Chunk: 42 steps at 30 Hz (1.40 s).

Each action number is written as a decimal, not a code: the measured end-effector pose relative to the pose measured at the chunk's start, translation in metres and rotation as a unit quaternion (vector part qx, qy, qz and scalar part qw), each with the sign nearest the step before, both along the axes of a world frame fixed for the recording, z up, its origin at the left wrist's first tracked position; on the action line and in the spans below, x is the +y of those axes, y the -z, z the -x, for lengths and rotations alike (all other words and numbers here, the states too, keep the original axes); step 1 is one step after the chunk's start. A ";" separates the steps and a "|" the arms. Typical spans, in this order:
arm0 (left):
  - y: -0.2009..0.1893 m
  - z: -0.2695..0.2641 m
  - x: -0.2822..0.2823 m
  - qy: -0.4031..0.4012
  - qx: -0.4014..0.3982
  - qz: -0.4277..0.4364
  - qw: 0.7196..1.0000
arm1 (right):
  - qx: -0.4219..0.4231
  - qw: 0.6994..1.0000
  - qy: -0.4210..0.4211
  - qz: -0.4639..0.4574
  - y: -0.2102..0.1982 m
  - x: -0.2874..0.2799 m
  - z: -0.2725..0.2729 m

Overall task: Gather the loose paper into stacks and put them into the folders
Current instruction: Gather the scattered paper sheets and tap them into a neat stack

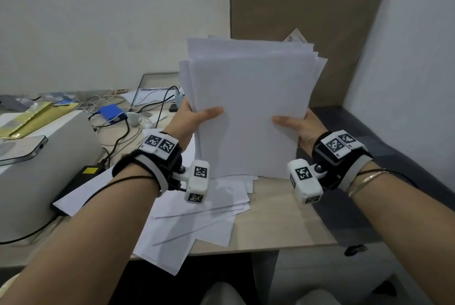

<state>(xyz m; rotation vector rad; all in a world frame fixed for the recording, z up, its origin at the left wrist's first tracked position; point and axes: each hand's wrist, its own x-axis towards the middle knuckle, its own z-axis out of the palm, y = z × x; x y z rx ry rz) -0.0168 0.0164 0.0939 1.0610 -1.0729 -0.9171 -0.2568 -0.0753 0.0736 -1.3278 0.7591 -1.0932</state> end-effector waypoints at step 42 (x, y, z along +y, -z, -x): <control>0.063 0.009 -0.021 -0.055 0.007 -0.180 0.982 | 0.258 0.965 0.054 -0.008 0.057 0.010 0.000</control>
